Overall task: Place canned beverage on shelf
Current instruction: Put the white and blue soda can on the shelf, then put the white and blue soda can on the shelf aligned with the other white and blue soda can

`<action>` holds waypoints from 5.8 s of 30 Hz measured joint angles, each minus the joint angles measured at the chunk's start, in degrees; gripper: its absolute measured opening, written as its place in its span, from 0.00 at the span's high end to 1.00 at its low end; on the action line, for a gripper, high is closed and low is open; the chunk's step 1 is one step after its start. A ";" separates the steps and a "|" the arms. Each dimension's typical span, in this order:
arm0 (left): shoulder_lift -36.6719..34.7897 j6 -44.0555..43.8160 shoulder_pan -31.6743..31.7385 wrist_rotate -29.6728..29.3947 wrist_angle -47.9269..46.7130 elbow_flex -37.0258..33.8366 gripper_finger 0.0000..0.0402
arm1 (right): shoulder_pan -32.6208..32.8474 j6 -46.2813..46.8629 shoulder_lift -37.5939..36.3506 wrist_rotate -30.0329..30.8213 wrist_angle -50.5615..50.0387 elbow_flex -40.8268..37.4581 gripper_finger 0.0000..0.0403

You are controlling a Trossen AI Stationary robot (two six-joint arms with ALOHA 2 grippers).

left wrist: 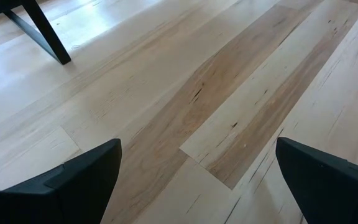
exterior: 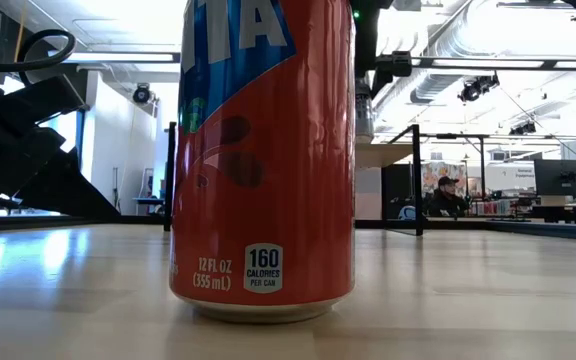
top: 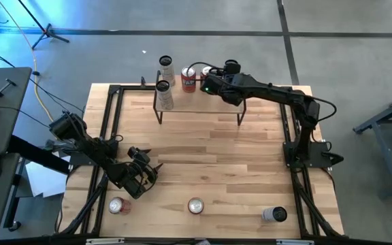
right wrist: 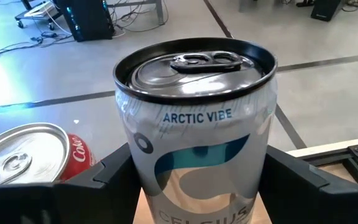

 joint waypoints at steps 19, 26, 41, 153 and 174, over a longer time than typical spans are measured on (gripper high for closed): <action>0.01 0.02 -0.02 0.01 -0.01 0.00 0.00 | 7.46 24.17 0.09 25.26 5.69 -17.53 0.37; 0.01 0.00 0.00 -0.01 0.01 0.00 0.00 | 8.81 35.19 -0.07 30.67 2.38 -22.25 0.37; 0.01 0.00 0.00 0.00 0.01 0.00 0.00 | 8.75 30.50 -0.59 24.05 -8.87 -13.09 0.37; 0.01 -0.04 -0.02 7.94 0.87 0.00 0.00 | 22.61 31.27 -13.96 -18.44 -26.69 -13.07 0.01; 0.02 0.01 -0.01 9.09 2.22 -0.01 0.00 | 50.86 64.88 -17.48 -55.84 -26.43 -13.18 0.01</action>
